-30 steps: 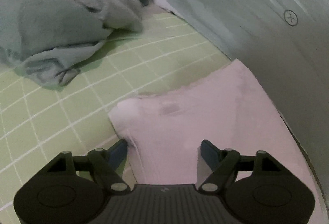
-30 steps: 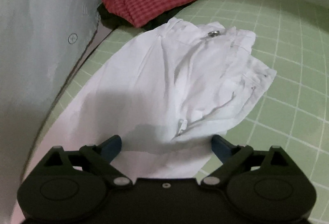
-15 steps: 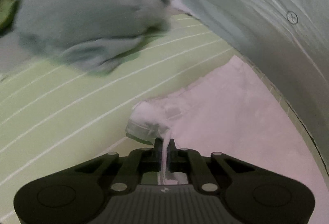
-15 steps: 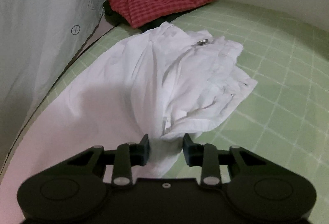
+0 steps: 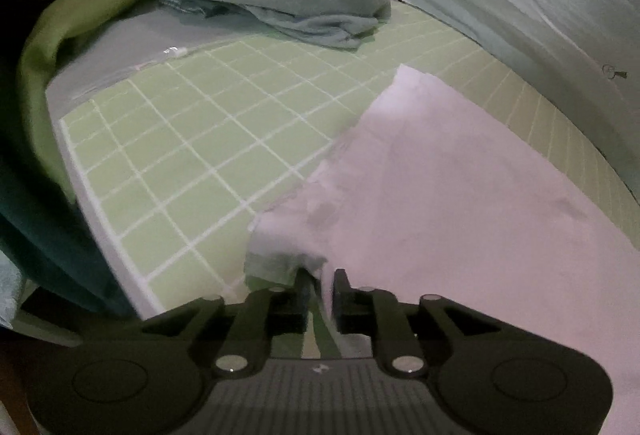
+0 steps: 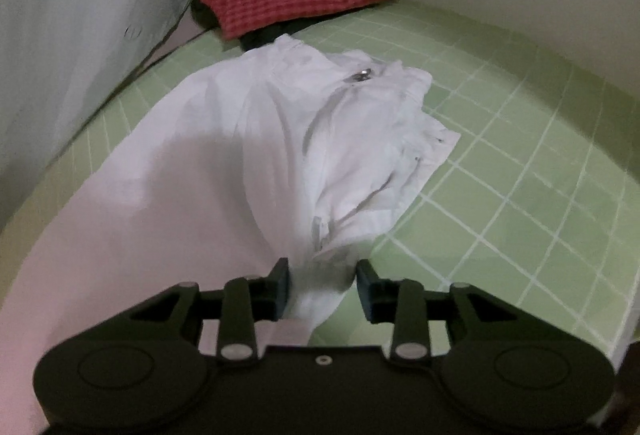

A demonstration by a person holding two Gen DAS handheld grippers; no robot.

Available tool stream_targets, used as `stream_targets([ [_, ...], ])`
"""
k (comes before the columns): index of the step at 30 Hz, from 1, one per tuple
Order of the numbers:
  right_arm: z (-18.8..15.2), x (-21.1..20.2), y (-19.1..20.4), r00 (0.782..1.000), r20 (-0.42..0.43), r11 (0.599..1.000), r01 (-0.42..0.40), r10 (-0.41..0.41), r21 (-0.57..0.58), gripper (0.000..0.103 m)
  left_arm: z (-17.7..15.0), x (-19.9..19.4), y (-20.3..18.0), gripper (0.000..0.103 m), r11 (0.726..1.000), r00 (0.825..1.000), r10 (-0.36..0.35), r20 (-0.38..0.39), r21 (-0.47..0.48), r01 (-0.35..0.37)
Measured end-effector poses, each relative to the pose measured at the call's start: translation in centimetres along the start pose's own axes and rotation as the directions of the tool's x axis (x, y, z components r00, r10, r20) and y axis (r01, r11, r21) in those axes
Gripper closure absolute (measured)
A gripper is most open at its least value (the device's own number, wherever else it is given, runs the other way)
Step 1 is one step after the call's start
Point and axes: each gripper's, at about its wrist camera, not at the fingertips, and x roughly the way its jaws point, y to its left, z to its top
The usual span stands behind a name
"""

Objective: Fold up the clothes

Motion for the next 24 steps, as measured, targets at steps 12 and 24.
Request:
stream_targets([
  [12, -10.2, -6.5, 8.7, 0.989, 0.151, 0.956, 0.037, 0.008, -0.292, 0.000, 6.0, -1.6, 3.0, 0.027, 0.997, 0.990, -0.007, 0.144, 0.071, -0.004],
  [24, -16.1, -8.0, 16.8, 0.980, 0.196, 0.953, 0.099, -0.043, -0.285, 0.000, 13.6, 6.6, -0.5, 0.022, 0.935, 0.977, -0.204, 0.066, 0.310, 0.175],
])
